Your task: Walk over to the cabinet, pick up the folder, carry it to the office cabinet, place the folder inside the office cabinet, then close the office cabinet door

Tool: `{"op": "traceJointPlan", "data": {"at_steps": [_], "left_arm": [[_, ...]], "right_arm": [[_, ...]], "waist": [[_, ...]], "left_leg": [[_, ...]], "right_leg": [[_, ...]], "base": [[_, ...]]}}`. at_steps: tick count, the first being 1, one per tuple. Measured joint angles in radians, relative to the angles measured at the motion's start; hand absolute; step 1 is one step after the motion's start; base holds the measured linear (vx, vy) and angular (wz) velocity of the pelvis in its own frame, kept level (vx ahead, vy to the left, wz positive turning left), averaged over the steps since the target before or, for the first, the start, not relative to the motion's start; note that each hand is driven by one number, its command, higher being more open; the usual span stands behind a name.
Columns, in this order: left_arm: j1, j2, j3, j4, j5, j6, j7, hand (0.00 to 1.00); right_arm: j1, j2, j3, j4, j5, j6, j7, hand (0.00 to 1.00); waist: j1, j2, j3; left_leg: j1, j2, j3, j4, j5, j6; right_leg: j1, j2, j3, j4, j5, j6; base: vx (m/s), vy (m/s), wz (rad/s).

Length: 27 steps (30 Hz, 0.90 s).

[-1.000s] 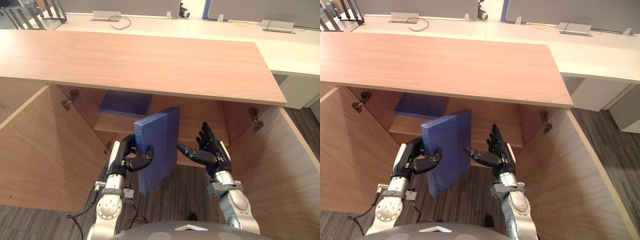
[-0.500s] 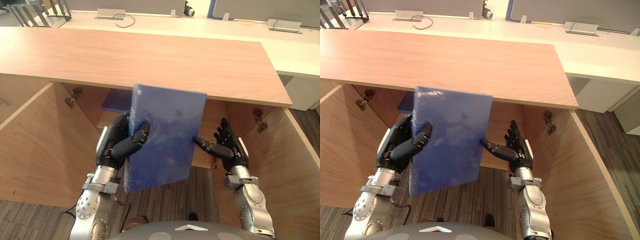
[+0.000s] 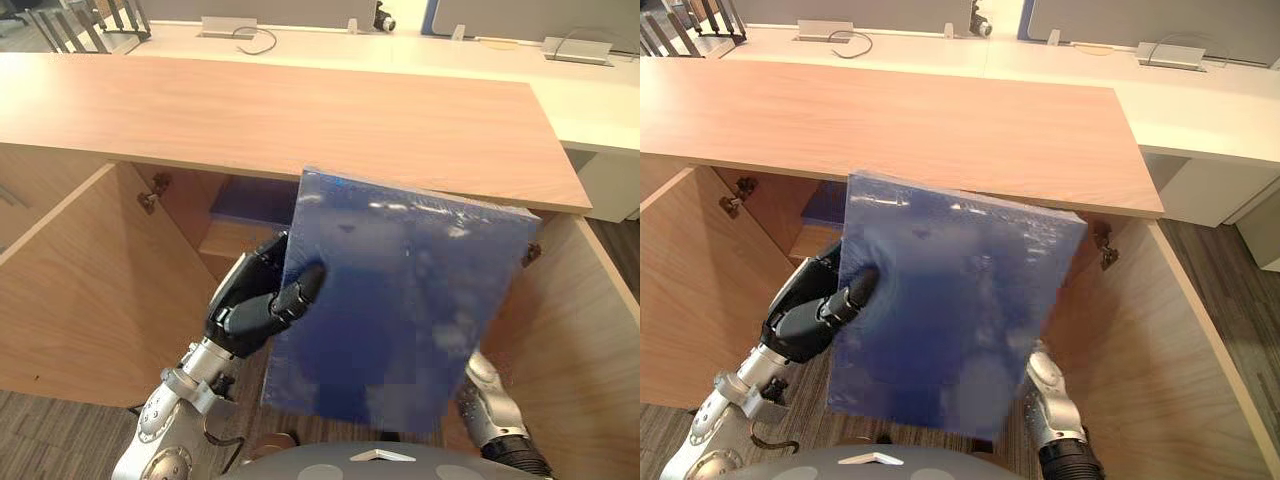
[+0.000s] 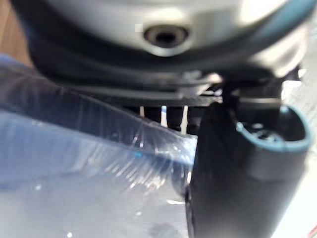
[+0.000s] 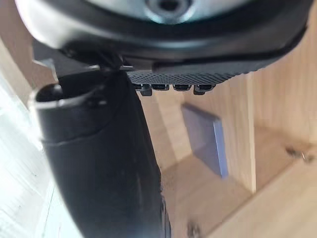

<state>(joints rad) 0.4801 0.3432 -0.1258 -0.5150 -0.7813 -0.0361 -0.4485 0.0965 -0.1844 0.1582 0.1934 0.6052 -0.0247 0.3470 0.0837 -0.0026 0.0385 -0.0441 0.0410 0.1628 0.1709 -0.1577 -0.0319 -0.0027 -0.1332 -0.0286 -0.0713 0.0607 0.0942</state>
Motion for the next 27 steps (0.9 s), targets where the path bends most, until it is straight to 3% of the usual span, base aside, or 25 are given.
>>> {"op": "traceJointPlan", "data": {"at_steps": [4,10,27], "left_arm": [[0.001,0.009,0.011,0.002,0.0,0.0,0.001,0.0],[0.004,0.007,0.023,0.006,0.001,0.0,0.001,0.0],[0.026,-0.077,0.099,0.006,0.06,0.0,0.001,0.0]], "right_arm": [[-0.003,0.002,0.025,0.002,0.137,0.004,0.028,1.0],[-0.012,0.047,-0.056,-0.004,0.283,-0.003,0.012,1.0],[0.054,0.113,-0.237,-0.134,0.303,-0.012,-0.038,1.0]], "waist": [[0.012,-0.002,0.003],[0.019,-0.013,0.009],[0.019,-0.017,0.013]], "left_leg": [[-0.002,-0.005,-0.008,-0.001,0.002,0.003],[-0.001,-0.007,-0.007,-0.001,0.003,0.004],[0.002,-0.003,0.002,0.0,0.001,0.002]], "right_leg": [[0.002,-0.005,-0.006,0.001,0.0,0.0],[0.002,-0.007,-0.005,0.003,0.0,0.0],[0.001,-0.005,-0.005,0.004,0.0,0.0]], "base": [[-0.02,-0.002,0.06],[-0.02,-0.006,0.0],[0.0,-0.001,0.0]]}}
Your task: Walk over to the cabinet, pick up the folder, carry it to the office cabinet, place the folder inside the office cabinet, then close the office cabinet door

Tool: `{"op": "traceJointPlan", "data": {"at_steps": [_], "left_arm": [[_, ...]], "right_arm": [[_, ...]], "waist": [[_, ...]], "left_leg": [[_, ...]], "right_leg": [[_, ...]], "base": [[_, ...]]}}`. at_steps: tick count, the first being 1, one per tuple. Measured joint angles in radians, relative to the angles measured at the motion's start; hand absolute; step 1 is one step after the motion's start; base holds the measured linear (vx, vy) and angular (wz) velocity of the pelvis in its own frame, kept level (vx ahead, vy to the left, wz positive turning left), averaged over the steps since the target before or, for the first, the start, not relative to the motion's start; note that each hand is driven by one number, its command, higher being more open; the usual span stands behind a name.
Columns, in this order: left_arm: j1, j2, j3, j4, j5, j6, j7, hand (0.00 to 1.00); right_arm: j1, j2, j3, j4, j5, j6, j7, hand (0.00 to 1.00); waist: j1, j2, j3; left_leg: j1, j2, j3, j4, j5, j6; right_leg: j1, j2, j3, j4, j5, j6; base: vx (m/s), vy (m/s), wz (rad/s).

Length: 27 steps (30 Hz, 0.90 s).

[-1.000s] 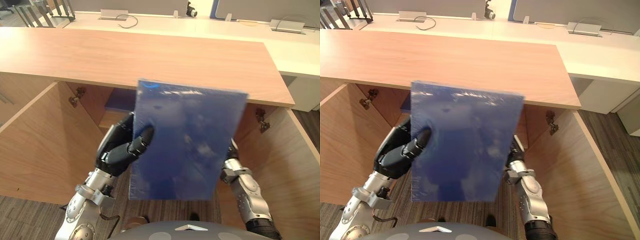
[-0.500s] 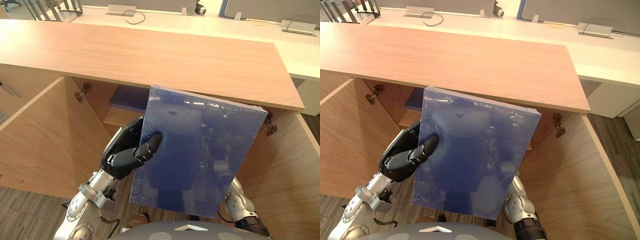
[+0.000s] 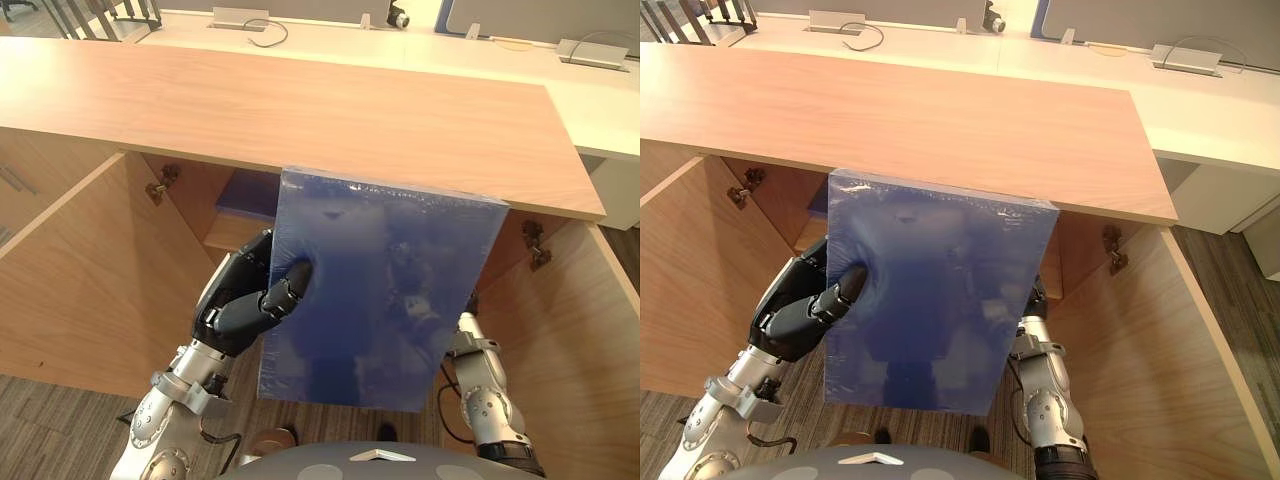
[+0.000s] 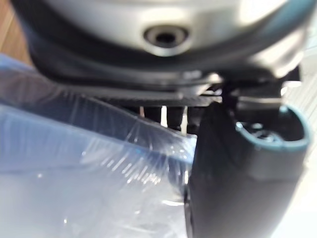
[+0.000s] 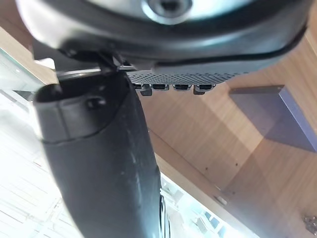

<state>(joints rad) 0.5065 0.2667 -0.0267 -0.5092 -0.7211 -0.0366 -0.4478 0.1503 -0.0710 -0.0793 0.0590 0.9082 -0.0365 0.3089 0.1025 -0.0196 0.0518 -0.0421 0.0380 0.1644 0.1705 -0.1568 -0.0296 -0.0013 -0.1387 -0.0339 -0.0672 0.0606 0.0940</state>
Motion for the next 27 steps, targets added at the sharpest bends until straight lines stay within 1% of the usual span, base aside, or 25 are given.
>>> {"op": "traceJointPlan", "data": {"at_steps": [4,7,10,13,20,24,27], "left_arm": [[0.003,-0.023,0.037,0.0,0.028,0.0,0.001,0.0],[0.003,-0.028,0.047,0.0,0.028,0.0,0.002,0.0],[0.003,-0.038,0.055,0.0,0.046,-0.001,0.002,0.0],[0.006,-0.037,0.059,0.0,0.069,-0.001,0.002,0.0],[0.003,-0.042,0.08,0.0,0.07,-0.001,0.001,0.0],[-0.001,-0.058,0.101,0.0,0.072,-0.003,0.002,0.0],[-0.003,-0.059,0.12,0.0,0.09,-0.006,0.002,0.0]], "right_arm": [[0.053,0.0,-0.068,-0.035,0.0,0.0,-0.013,1.0],[0.077,0.0,-0.093,-0.068,0.001,0.0,-0.013,1.0],[0.103,0.0,-0.102,-0.117,0.001,0.0,-0.011,1.0],[0.123,0.0,-0.103,-0.147,0.001,0.0,-0.003,1.0],[0.159,-0.006,-0.092,-0.182,0.001,0.005,0.036,1.0],[0.159,-0.023,-0.053,-0.194,0.001,0.021,0.078,1.0],[0.159,-0.038,-0.021,-0.194,0.001,0.041,0.087,1.0]], "waist": [[-0.002,0.0,0.0],[-0.003,0.001,0.001],[-0.014,0.002,0.001],[-0.023,0.002,0.001],[-0.025,0.003,0.001],[-0.023,0.002,0.001],[-0.023,0.002,0.001]], "left_leg": [[0.002,0.002,0.003,0.001,-0.002,0.0],[0.01,0.006,0.01,0.001,-0.004,-0.001],[0.014,0.008,0.021,0.002,-0.007,-0.001],[0.013,0.01,0.03,0.003,-0.013,-0.002],[0.009,0.011,0.044,0.019,-0.023,-0.002],[0.009,0.008,0.044,0.019,-0.025,0.0],[0.009,0.007,0.043,0.02,-0.025,0.001]], "right_leg": [[0.0,0.0,0.0,0.005,0.0,0.0],[0.0,0.001,0.005,0.011,-0.002,-0.003],[-0.001,0.002,0.013,0.012,-0.003,-0.004],[-0.007,0.002,0.017,0.014,-0.005,-0.007],[-0.015,0.006,0.034,0.013,-0.005,-0.006],[-0.015,0.004,0.035,0.013,-0.005,-0.006],[-0.014,0.003,0.035,0.013,-0.004,-0.006]], "base": [[0.0,0.0,0.0],[0.0,0.0,-0.09],[-0.04,-0.008,-0.1],[-0.03,-0.007,-0.08],[0.0,-0.003,-0.07],[0.0,0.0,0.0],[0.0,0.0,0.0]]}}
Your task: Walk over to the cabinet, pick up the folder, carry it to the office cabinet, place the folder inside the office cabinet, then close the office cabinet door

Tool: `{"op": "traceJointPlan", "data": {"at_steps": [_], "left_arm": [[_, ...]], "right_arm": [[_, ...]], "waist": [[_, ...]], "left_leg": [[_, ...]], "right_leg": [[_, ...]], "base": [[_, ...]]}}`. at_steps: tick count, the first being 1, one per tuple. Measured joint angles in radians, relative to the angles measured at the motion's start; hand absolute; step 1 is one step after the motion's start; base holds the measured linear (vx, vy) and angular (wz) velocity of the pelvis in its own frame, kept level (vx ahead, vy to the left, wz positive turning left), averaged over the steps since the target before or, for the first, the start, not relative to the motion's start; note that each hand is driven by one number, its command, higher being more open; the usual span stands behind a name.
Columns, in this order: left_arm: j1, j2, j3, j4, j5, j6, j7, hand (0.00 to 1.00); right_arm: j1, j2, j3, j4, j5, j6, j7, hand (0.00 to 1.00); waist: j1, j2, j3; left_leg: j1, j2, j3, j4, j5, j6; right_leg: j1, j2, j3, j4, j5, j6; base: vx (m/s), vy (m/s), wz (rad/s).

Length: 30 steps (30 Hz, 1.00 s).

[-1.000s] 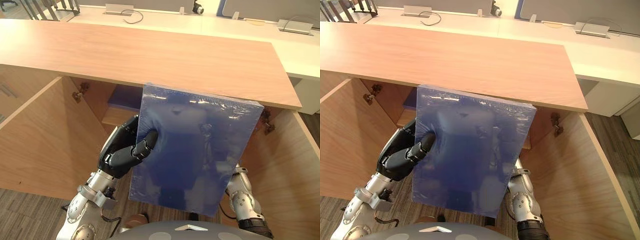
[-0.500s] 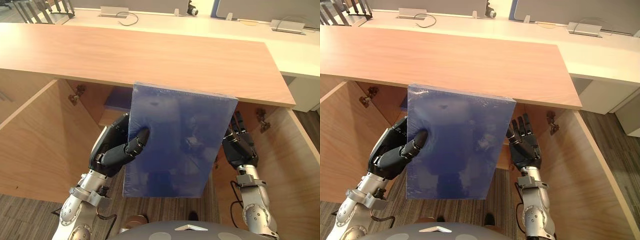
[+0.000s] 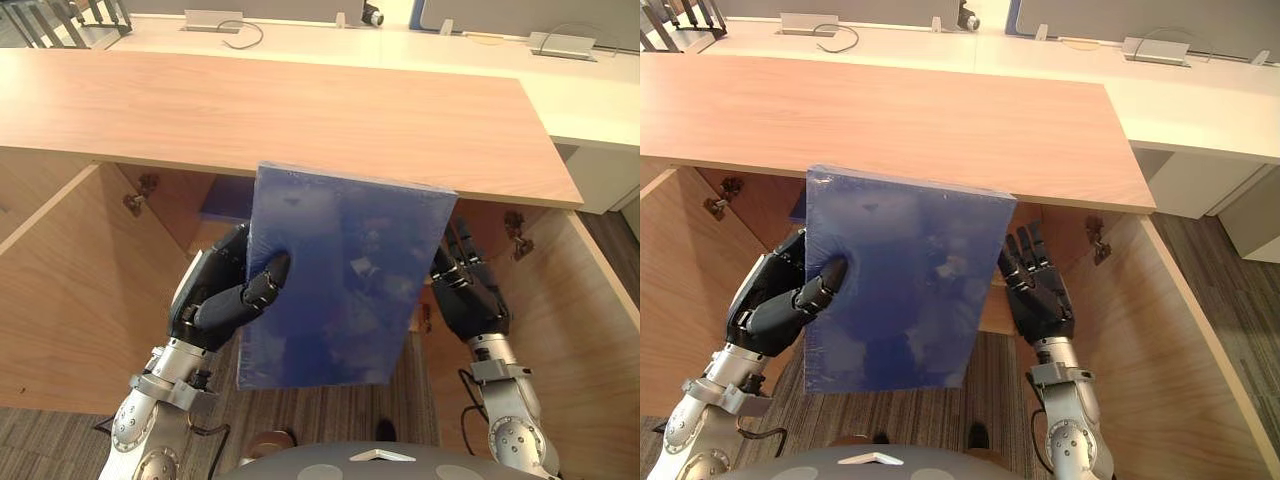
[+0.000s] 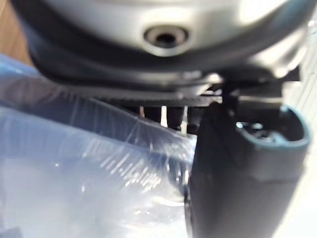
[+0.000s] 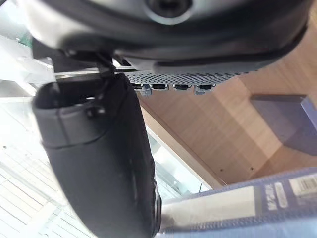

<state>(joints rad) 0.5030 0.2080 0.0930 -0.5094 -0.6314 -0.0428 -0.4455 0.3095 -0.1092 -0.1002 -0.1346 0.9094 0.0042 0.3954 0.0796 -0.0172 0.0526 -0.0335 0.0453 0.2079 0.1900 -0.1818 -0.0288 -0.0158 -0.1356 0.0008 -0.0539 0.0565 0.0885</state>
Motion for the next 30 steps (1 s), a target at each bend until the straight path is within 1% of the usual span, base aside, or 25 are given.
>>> {"op": "traceJointPlan", "data": {"at_steps": [2,9,14,16,19,24,30], "left_arm": [[-0.002,-0.001,0.002,0.0,0.014,-0.001,0.001,0.0],[-0.003,-0.006,0.004,0.0,0.017,-0.001,0.004,0.0],[-0.003,-0.007,0.01,0.017,0.047,-0.005,0.009,0.0],[-0.004,-0.005,0.015,0.031,0.062,-0.006,0.01,0.0],[-0.006,-0.005,0.023,0.04,0.087,-0.006,0.01,0.0],[-0.026,-0.002,0.023,0.04,0.09,-0.006,0.01,0.0],[-0.035,-0.002,0.019,0.038,0.089,-0.006,0.003,0.0]], "right_arm": [[0.0,-0.007,0.018,0.0,0.0,0.012,0.009,1.0],[0.0,-0.015,0.052,0.006,0.001,0.016,0.017,1.0],[-0.002,-0.02,0.081,0.035,0.0,0.03,0.02,1.0],[-0.002,-0.042,0.109,0.054,0.0,0.037,0.027,1.0],[-0.002,-0.055,0.117,0.057,-0.001,0.05,0.029,1.0],[-0.005,-0.056,0.098,0.053,0.0,0.05,0.029,1.0],[0.002,-0.056,0.032,-0.012,-0.001,0.048,0.029,1.0]], "waist": [[0.001,0.0,0.0],[0.0,0.002,-0.004],[0.001,0.007,-0.017],[0.0,0.009,-0.018],[0.001,0.009,-0.019],[0.001,0.008,-0.019],[-0.002,0.007,-0.021]], "left_leg": [[-0.002,0.0,-0.003,0.001,0.0,0.0],[-0.011,-0.001,-0.012,0.008,0.001,0.001],[-0.012,-0.002,-0.012,0.009,0.002,0.003],[-0.013,-0.002,-0.012,0.01,0.003,0.004],[-0.014,-0.001,-0.012,0.011,0.005,0.004],[-0.015,-0.001,-0.011,0.015,0.005,0.004],[-0.015,0.0,-0.005,0.015,0.005,0.004]], "right_leg": [[0.0,0.0,-0.001,0.0,0.0,0.0],[0.0,0.0,-0.009,-0.001,0.002,0.003],[0.0,-0.001,-0.009,-0.002,0.005,0.004],[-0.001,-0.001,-0.008,-0.002,0.006,0.004],[-0.001,0.0,-0.008,-0.002,0.008,0.004],[-0.001,0.0,-0.006,-0.002,0.009,0.003],[-0.005,0.0,0.001,-0.002,0.011,0.003]], "base": [[-0.03,-0.017,0.03],[-0.03,-0.017,0.04],[-0.03,-0.014,0.0],[-0.04,-0.017,0.0],[-0.04,-0.016,0.0],[0.0,0.0,0.0],[0.0,0.0,-0.02]]}}
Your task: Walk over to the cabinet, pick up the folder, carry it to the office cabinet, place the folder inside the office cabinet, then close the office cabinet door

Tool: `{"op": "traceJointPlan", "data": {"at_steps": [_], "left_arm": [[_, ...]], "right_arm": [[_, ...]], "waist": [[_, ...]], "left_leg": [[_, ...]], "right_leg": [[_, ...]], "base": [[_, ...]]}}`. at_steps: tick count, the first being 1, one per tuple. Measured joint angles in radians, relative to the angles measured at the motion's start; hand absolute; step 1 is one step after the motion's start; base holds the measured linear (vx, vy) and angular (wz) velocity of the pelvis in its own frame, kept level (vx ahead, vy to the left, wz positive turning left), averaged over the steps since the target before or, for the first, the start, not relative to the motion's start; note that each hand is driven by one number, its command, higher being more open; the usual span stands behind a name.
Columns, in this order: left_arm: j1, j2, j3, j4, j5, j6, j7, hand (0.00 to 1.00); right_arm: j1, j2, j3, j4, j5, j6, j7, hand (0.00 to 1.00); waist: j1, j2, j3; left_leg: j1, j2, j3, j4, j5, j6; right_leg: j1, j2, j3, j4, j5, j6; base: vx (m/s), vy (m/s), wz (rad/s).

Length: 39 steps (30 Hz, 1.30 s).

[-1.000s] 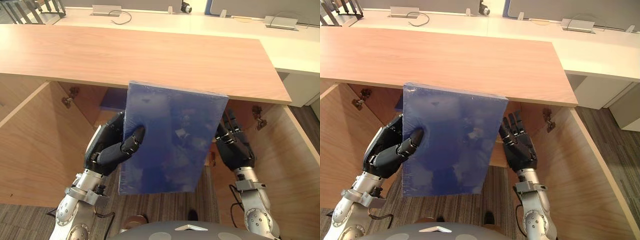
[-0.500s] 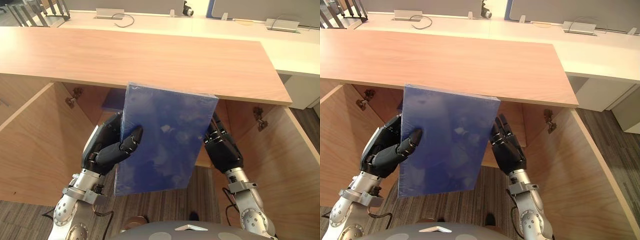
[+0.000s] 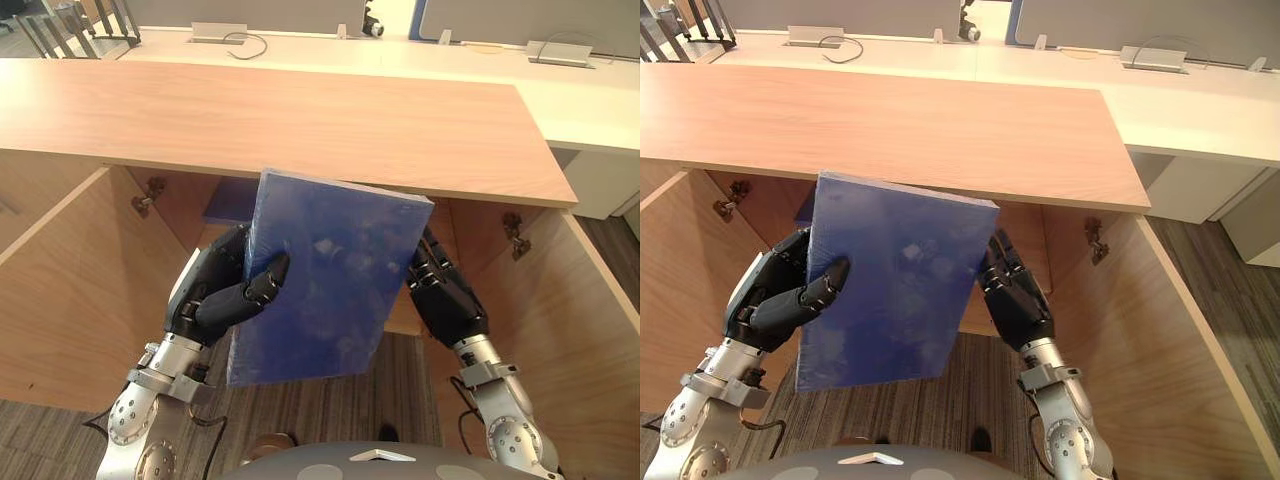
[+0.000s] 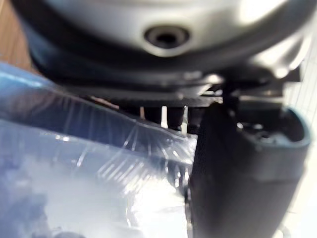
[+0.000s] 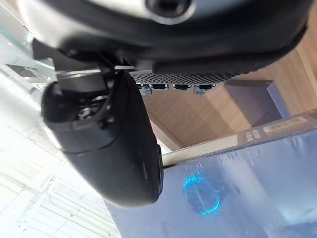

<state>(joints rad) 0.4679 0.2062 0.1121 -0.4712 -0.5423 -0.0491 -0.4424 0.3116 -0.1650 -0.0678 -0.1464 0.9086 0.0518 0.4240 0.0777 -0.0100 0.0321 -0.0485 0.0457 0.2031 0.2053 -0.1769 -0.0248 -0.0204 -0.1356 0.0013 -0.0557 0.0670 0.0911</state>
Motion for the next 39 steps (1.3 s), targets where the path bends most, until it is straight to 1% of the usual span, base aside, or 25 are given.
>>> {"op": "traceJointPlan", "data": {"at_steps": [2,7,20,25,29,31,34,39], "left_arm": [[-0.001,0.0,-0.001,0.0,0.0,0.0,-0.006,0.0],[-0.001,0.0,-0.008,0.0,0.0,0.0,-0.006,0.0],[0.0,-0.001,-0.018,0.001,0.006,0.0,-0.006,0.0],[-0.002,-0.001,-0.02,0.017,0.044,0.0,-0.006,0.0],[-0.03,0.0,-0.021,0.062,0.053,0.0,-0.004,0.0],[-0.045,0.001,-0.02,0.075,0.085,0.0,-0.003,0.0],[-0.049,0.01,-0.02,0.082,0.089,0.0,-0.002,0.0],[-0.097,0.019,-0.018,0.1,0.121,0.0,0.007,0.0]], "right_arm": [[0.001,0.0,-0.023,-0.035,0.0,-0.003,0.0,1.0],[0.015,0.002,-0.041,-0.055,0.0,-0.01,0.0,1.0],[0.027,0.002,-0.054,-0.065,0.0,-0.01,0.0,1.0],[0.028,0.002,-0.054,-0.103,-0.001,-0.01,0.008,1.0],[0.027,0.002,-0.053,-0.122,-0.001,-0.01,0.012,1.0],[0.027,0.001,-0.049,-0.125,-0.001,-0.01,0.015,1.0],[0.027,-0.002,-0.044,-0.125,-0.001,-0.009,0.028,1.0],[0.028,-0.044,-0.031,-0.125,-0.002,-0.006,0.03,1.0]], "waist": [[0.0,-0.001,-0.001],[0.0,-0.005,-0.006],[-0.001,-0.003,-0.009],[-0.001,-0.002,-0.009],[-0.001,0.0,-0.01],[-0.002,0.0,-0.01],[-0.006,0.001,-0.01],[-0.008,0.007,-0.014]], "left_leg": [[0.0,0.001,0.006,0.0,-0.001,-0.001],[-0.002,0.001,0.011,0.001,-0.001,-0.001],[-0.013,0.006,0.016,0.022,-0.012,-0.002],[-0.013,0.007,0.021,0.03,-0.017,0.0],[-0.014,0.01,0.027,0.038,-0.022,0.001],[-0.013,0.011,0.028,0.039,-0.024,0.0],[-0.014,0.014,0.035,0.05,-0.029,-0.002],[-0.014,0.018,0.039,0.056,-0.034,-0.003]], "right_leg": [[-0.004,0.0,0.004,0.0,0.002,0.0],[-0.008,0.0,0.005,0.001,0.004,0.001],[-0.012,0.002,0.008,0.002,0.005,0.003],[-0.012,0.001,0.012,0.001,0.006,0.005],[-0.012,0.001,0.019,0.002,0.008,0.007],[-0.012,0.002,0.02,0.002,0.008,0.007],[-0.014,0.005,0.028,0.002,0.008,0.007],[-0.015,0.008,0.032,0.002,0.008,0.007]], "base": [[0.0,0.0,-0.07],[0.0,0.0,-0.02],[0.0,0.0,0.0],[-0.01,-0.005,-0.02],[-0.04,-0.013,-0.05],[-0.02,-0.007,-0.01],[-0.02,-0.016,-0.07],[-0.01,-0.006,-0.03]]}}
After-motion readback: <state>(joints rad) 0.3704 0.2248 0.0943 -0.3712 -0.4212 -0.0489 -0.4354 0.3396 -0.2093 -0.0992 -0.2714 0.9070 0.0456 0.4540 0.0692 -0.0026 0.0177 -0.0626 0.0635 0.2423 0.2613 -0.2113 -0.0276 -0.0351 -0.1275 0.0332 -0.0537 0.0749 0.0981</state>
